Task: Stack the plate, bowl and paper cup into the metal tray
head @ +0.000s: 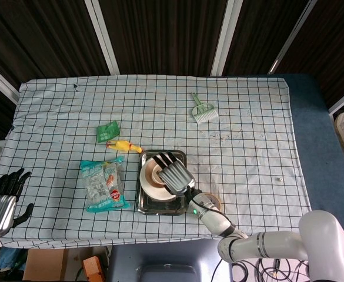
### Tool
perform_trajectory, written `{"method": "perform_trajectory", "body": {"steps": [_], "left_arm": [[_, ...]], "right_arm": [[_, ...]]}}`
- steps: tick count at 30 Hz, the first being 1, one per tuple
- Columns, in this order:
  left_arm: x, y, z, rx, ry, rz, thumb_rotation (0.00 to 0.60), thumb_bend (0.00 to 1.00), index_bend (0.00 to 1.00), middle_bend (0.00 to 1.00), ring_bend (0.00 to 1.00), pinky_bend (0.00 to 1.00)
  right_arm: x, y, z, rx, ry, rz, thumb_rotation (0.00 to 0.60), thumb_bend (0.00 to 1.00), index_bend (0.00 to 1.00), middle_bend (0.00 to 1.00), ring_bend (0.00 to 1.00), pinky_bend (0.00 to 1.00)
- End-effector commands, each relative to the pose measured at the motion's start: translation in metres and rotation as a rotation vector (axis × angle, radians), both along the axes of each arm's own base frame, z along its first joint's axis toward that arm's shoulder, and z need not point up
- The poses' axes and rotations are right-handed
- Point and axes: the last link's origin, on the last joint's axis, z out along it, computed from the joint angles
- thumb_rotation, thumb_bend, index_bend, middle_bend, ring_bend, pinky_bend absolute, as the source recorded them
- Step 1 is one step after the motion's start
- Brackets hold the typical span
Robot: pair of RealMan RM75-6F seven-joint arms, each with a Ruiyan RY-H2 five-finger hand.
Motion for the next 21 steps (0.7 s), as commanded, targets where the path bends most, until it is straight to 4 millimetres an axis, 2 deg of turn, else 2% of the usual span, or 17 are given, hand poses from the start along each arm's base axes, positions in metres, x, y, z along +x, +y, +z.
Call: {"method": "perform_trajectory", "body": {"steps": [1,5,15,21], "left_arm": [[0.0,0.0,0.0,-0.001,0.0,0.001,0.6,0.41,0.0,0.0,0.0,0.07],[0.0,0.0,0.0,0.001,-0.001,0.001,0.6,0.41,0.0,0.0,0.0,0.07],[0.0,-0.002,0.001,0.003,-0.001,-0.002,0.6,0.41,0.0,0.0,0.0,0.07],[0.0,-0.002,0.0,0.004,0.002,-0.004,0.6,0.41,0.0,0.0,0.0,0.07]], "right_arm": [[0.0,0.0,0.0,-0.004,0.001,0.004,0.6,0.41,0.51,0.06,0.0,0.1],[0.001,-0.001,0.0,-0.004,-0.01,0.004,0.6,0.41,0.44,0.06,0.0,0.1],[0.0,0.002,0.004,-0.009,-0.021,0.017,0.6,0.41,0.34,0.04,0.0,0.1],[-0.009,0.007,0.011,-0.033,-0.01,0.054,0.6,0.31,0.21,0.01,0.0,0.1]]}}
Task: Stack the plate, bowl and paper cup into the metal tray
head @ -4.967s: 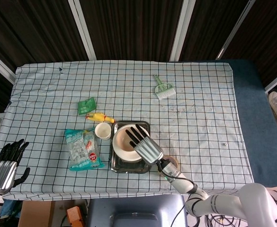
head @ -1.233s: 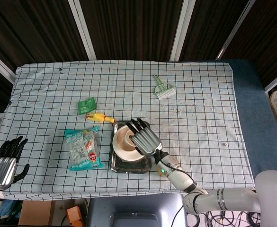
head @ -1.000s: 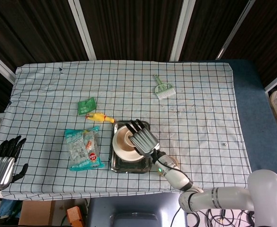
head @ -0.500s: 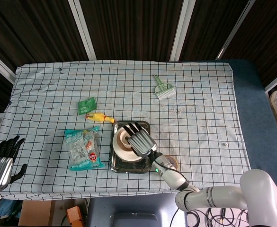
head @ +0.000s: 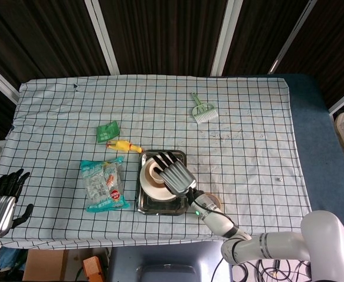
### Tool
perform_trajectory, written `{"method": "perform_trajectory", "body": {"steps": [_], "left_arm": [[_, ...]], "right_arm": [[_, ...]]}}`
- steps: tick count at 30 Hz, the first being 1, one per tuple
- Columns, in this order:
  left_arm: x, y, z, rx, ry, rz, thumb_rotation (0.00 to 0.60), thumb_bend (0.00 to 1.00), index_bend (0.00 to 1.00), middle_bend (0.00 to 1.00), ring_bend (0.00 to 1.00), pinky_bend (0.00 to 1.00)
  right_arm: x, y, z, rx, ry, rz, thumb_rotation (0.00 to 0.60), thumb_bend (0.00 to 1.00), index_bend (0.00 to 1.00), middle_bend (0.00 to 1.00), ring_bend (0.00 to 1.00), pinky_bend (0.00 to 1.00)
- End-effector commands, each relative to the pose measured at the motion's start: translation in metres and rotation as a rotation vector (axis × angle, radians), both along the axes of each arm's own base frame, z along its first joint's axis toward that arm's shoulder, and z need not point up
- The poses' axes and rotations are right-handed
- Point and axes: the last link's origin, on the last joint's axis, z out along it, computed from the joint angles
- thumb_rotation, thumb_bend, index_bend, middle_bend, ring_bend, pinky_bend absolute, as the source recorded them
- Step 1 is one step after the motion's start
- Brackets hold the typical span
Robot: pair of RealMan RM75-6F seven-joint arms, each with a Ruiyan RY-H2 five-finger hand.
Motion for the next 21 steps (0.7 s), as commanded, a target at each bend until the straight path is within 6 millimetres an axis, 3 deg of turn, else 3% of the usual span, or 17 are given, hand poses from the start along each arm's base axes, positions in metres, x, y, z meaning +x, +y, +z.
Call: {"method": "perform_trajectory", "body": {"steps": [1,7,12,18,21], "left_arm": [[0.0,0.0,-0.001,-0.002,0.001,0.001,0.6,0.41,0.0,0.0,0.0,0.07],[0.001,-0.001,-0.002,-0.006,0.005,-0.001,0.6,0.41,0.0,0.0,0.0,0.07],[0.003,-0.003,-0.003,-0.008,0.007,-0.011,0.6,0.41,0.0,0.0,0.0,0.07],[0.005,-0.008,-0.001,0.003,0.006,-0.024,0.6,0.41,0.0,0.0,0.0,0.07],[0.005,-0.01,0.0,0.006,0.004,-0.026,0.6,0.41,0.0,0.0,0.0,0.07]], "right_arm": [[-0.007,0.003,0.005,-0.006,0.0,0.005,0.6,0.3,0.19,0.01,0.0,0.1],[-0.01,0.01,0.022,-0.015,-0.046,0.014,0.6,0.28,0.1,0.0,0.0,0.1],[-0.025,0.028,0.055,-0.052,-0.089,0.022,0.6,0.28,0.05,0.0,0.0,0.1],[-0.063,0.053,0.111,-0.167,-0.092,-0.029,0.6,0.28,0.03,0.0,0.0,0.06],[-0.092,0.065,0.142,-0.254,-0.074,-0.098,0.6,0.28,0.03,0.0,0.0,0.04]]}}
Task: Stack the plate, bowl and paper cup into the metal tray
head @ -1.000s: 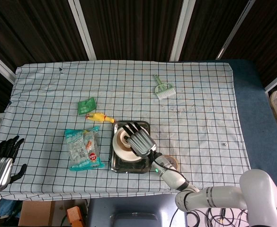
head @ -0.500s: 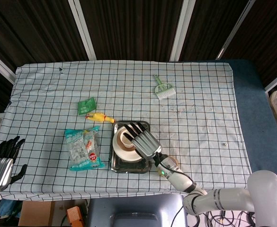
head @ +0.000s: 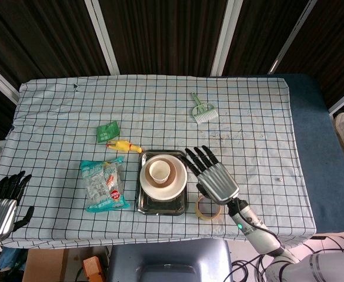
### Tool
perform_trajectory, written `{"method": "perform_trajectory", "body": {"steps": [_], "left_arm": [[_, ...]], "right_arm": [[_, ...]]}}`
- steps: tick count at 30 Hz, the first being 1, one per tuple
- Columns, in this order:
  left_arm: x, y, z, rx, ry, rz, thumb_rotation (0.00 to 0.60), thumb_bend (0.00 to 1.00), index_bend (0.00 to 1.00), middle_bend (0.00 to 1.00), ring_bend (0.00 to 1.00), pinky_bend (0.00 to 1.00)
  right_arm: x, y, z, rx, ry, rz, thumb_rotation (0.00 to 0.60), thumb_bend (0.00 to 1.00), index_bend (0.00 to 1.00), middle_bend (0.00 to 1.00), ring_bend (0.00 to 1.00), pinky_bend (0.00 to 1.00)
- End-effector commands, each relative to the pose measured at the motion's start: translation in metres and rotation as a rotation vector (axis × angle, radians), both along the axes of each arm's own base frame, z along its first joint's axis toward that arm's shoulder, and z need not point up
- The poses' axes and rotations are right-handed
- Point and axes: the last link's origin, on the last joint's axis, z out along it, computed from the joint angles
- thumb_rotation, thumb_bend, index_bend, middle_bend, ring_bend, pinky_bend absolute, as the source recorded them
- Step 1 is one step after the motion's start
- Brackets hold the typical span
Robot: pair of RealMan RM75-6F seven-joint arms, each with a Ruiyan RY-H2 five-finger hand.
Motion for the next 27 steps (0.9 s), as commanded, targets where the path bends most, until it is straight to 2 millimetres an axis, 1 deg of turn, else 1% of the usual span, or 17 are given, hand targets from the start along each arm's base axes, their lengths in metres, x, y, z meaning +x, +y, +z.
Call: {"method": "perform_trajectory", "body": {"steps": [1,3,4,7,11,14,16,18,21,23,27], "left_arm": [[0.001,-0.002,0.001,0.002,-0.002,-0.003,0.6,0.41,0.0,0.0,0.0,0.07],[0.001,-0.003,0.002,0.006,-0.002,-0.005,0.6,0.41,0.0,0.0,0.0,0.07],[0.001,-0.003,0.002,0.007,-0.003,-0.005,0.6,0.41,0.0,0.0,0.0,0.07],[0.001,-0.004,0.003,0.008,-0.005,-0.004,0.6,0.41,0.0,0.0,0.0,0.07],[0.001,-0.005,0.002,0.009,-0.005,-0.006,0.6,0.41,0.0,0.0,0.0,0.07],[0.001,-0.006,0.003,0.014,-0.003,-0.007,0.6,0.41,0.0,0.0,0.0,0.07],[0.001,-0.006,0.003,0.013,-0.003,-0.008,0.6,0.41,0.0,0.0,0.0,0.07],[0.001,-0.006,0.002,0.011,-0.002,-0.006,0.6,0.41,0.0,0.0,0.0,0.07],[0.001,-0.006,0.002,0.008,-0.003,-0.004,0.6,0.41,0.0,0.0,0.0,0.07],[0.001,-0.006,0.003,0.008,-0.003,-0.002,0.6,0.41,0.0,0.0,0.0,0.07],[0.001,-0.005,0.002,0.01,-0.001,-0.003,0.6,0.41,0.0,0.0,0.0,0.07]], "right_arm": [[-0.043,0.025,0.044,-0.104,0.009,-0.111,0.6,0.28,0.03,0.0,0.0,0.02],[-0.065,0.034,0.06,-0.156,0.023,-0.181,0.6,0.28,0.03,0.0,0.0,0.0],[-0.081,0.041,0.07,-0.186,0.036,-0.232,0.6,0.28,0.03,0.0,0.0,0.0],[-0.115,0.061,0.091,-0.249,0.051,-0.351,0.6,0.28,0.03,0.0,0.0,0.0],[-0.149,0.088,0.106,-0.317,0.05,-0.455,0.6,0.28,0.03,0.0,0.0,0.0],[-0.166,0.105,0.106,-0.345,0.043,-0.499,0.6,0.28,0.03,0.0,0.0,0.0],[-0.175,0.114,0.102,-0.344,0.037,-0.533,0.6,0.28,0.03,0.0,0.0,0.0],[-0.18,0.118,0.099,-0.344,0.015,-0.55,0.6,0.28,0.03,0.0,0.0,0.0],[-0.187,0.119,0.095,-0.349,-0.021,-0.573,0.6,0.28,0.03,0.0,0.0,0.0],[-0.192,0.118,0.094,-0.345,-0.013,-0.583,0.6,0.28,0.03,0.0,0.0,0.0],[-0.192,0.119,0.097,-0.339,-0.031,-0.585,0.6,0.28,0.03,0.0,0.0,0.0]]}}
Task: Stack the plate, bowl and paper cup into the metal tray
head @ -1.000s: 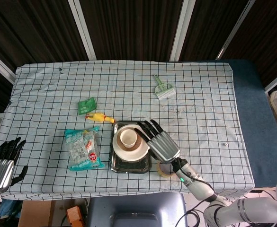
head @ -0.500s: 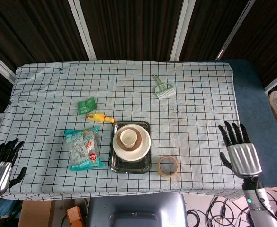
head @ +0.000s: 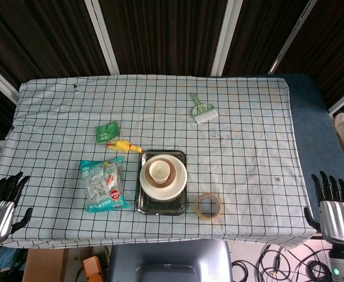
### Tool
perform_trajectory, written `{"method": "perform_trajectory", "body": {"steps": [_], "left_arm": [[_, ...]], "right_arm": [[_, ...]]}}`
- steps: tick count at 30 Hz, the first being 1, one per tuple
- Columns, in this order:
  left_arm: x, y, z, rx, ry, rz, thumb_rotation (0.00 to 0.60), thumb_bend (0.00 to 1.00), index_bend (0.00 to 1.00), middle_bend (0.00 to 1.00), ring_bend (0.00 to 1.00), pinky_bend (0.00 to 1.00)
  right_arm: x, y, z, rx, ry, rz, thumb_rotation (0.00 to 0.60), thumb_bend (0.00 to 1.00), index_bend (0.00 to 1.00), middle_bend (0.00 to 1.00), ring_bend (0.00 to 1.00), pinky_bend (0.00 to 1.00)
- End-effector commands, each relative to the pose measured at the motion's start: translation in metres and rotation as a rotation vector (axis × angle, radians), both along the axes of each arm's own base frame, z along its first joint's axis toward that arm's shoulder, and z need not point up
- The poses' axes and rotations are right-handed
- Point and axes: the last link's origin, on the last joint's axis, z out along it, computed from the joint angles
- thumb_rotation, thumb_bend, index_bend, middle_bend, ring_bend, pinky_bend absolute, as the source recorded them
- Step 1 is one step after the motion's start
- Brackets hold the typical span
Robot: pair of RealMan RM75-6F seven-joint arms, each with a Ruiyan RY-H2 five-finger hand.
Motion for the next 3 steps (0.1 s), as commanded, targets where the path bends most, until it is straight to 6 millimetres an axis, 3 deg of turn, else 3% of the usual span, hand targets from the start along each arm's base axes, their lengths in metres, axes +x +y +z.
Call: {"method": "perform_trajectory", "body": {"steps": [1,3], "left_arm": [[0.0,0.0003,-0.0009,-0.003,0.002,0.002,0.6,0.41,0.0,0.0,0.0,0.07],[0.0001,0.0,-0.0016,-0.004,0.002,0.002,0.6,0.41,0.0,0.0,0.0,0.07]], "right_arm": [[-0.0006,0.0021,0.0031,-0.004,-0.021,0.001,0.6,0.28,0.03,0.0,0.0,0.0],[-0.0005,0.0029,0.0039,-0.006,-0.025,0.003,0.6,0.28,0.03,0.0,0.0,0.0]]}}
